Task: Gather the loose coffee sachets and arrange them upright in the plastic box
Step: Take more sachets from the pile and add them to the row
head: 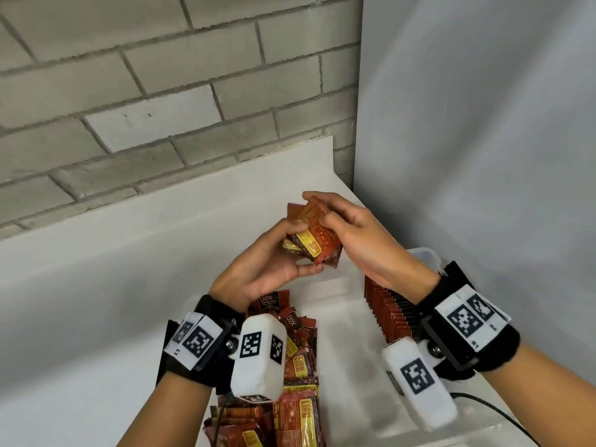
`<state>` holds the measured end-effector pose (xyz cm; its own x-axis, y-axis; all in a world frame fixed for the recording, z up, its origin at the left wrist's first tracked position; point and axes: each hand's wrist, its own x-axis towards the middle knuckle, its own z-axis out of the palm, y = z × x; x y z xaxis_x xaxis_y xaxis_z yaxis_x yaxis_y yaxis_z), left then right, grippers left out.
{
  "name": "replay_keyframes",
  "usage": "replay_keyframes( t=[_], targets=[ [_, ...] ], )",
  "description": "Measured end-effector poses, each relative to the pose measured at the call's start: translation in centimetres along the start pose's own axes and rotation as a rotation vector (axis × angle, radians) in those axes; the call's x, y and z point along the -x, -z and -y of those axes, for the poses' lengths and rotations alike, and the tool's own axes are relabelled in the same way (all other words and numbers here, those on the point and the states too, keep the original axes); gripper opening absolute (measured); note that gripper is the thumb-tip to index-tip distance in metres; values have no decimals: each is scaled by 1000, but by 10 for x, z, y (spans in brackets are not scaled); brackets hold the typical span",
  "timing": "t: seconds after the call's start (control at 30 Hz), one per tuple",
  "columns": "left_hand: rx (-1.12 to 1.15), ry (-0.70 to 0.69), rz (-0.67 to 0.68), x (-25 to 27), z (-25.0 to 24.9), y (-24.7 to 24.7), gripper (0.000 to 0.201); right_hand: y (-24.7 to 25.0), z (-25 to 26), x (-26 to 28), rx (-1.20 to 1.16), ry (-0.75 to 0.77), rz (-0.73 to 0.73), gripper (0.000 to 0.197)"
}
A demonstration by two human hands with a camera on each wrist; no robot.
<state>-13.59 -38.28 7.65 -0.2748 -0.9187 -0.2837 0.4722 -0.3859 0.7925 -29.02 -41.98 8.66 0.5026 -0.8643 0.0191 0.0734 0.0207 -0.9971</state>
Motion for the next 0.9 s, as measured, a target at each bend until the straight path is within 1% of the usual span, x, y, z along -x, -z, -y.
replay_keyframes(
  t=[0.1,0.17,0.2,0.27,0.3,0.37,0.43,0.47,0.53,0.6,0.73,0.83,0.9],
  targets=[
    [99,-3,15,-2,6,0,35,0,-5,-1,38,30,-34,36],
    [132,-34,18,-3,7,0,33,-2,-9,-2,64,55,-38,33],
    [133,-54,26,-3,7,0,32,-3,-12,-2,134,71,-32,35],
    [120,-89,35,-3,7,-1,26,-3,-16,-2,357,120,-51,47],
    [122,-105,29,-3,7,0,26,-2,-16,-2,440,144,-91,55],
    [142,-147,7,-3,6,0,20,2,-17,-3,488,158,-180,64],
    [150,-194,-28,-3,5,1,13,7,-17,-7,454,135,-223,60],
    [125,-206,-45,-4,6,1,13,9,-18,-8,431,130,-227,55],
    [77,-216,-59,-4,7,2,21,10,-20,-10,434,140,-235,41],
    [95,-218,-71,-5,7,3,28,10,-21,-10,431,161,-242,32],
    [143,-217,-151,-7,4,4,30,14,-20,-10,433,181,-236,33],
    [75,-247,-207,-8,4,3,38,14,-18,-8,436,186,-229,36],
    [24,-267,-227,-8,6,3,40,14,-16,-7,387,163,-200,37]
  ],
)
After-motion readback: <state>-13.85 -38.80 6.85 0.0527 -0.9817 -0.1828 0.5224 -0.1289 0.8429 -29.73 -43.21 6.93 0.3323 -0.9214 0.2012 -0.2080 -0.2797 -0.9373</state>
